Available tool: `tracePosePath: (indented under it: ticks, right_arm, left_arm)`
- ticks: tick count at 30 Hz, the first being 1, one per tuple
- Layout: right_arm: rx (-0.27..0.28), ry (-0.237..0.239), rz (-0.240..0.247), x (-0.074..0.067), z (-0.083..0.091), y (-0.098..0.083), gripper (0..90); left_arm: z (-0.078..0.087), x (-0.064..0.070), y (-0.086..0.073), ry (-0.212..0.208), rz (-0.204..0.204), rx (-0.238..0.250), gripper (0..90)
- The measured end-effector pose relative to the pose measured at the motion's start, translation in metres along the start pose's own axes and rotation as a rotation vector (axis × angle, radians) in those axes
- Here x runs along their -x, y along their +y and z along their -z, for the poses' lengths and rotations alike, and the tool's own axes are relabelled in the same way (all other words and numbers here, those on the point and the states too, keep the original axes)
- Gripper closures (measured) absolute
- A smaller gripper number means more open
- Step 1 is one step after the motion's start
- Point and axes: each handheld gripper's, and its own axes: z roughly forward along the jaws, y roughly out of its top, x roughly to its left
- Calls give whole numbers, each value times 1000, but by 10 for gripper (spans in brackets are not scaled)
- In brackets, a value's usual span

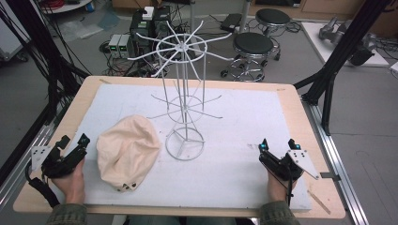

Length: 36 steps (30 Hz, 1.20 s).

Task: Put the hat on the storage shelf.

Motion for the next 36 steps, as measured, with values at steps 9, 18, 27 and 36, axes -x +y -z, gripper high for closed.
tracePosePath:
  ticks: [9, 18, 27, 36]
  right_arm:
    - [1, -1, -6, 1, 0, 0, 65]
    - [-7, -5, -29, 2, 0, 0, 65]
    - [-9, -13, -37, 4, -1, -1, 65]
    - [-3, -12, -2, 3, -1, 0, 65]
  left_arm:
    - [1, -1, 0, 9, 5, 4, 298]
    - [1, -1, 1, 7, 13, 10, 298]
    - [2, 0, 5, -5, 14, 23, 294]
    - [2, 1, 18, -66, -13, 25, 287]
